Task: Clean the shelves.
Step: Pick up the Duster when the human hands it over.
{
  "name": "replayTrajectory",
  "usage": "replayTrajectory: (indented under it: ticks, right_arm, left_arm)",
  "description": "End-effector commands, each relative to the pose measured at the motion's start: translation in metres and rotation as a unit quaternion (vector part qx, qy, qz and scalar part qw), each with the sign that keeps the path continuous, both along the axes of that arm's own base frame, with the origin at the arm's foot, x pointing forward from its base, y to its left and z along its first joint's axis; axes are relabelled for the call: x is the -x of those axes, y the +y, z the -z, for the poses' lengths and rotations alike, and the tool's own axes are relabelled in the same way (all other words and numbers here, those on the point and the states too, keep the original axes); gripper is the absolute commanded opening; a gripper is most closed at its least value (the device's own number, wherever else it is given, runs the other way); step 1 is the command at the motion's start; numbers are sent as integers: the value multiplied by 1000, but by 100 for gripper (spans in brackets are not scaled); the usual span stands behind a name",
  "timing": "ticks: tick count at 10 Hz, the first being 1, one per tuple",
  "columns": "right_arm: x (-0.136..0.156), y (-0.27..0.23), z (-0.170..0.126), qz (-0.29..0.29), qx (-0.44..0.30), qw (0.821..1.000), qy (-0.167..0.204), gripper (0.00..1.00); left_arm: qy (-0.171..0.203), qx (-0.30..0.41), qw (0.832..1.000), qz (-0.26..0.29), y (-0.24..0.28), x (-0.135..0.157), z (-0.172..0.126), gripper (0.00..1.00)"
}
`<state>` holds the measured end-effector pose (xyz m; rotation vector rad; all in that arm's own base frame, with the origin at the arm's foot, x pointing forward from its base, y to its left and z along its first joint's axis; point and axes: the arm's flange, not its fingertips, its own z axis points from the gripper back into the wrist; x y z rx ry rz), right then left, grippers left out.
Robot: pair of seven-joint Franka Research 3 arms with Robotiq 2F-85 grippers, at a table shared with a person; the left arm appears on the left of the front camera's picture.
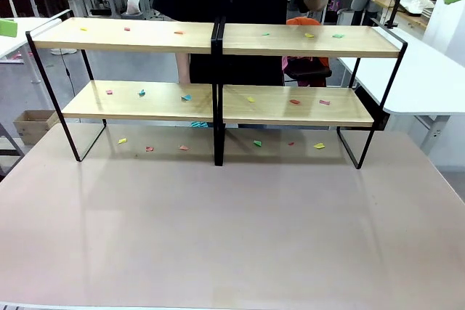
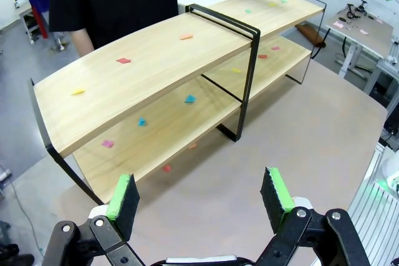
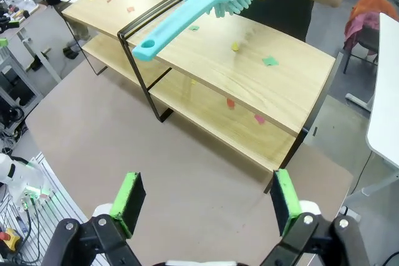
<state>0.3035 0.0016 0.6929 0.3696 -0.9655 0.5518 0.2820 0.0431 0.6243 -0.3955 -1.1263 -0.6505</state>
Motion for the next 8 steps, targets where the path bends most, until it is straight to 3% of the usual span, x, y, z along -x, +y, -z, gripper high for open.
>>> replayTrajectory:
  ticks: [1, 4, 5, 8]
  right_arm:
    - [1, 0, 0, -1, 0, 1000, -1, 100]
    - [0, 0, 0, 1, 1, 1000, 0, 100]
    - [12, -4, 16, 12, -17, 999, 36, 100]
    - [51, -56, 38, 56, -68, 994, 65, 100]
  left_arm:
    - [1, 0, 1000, 3, 0, 1, 0, 100]
    - [1, 0, 1000, 3, 0, 1, 0, 100]
    - [1, 0, 1000, 3, 0, 1, 0, 100]
    - [1, 0, 1000, 3, 0, 1, 0, 100]
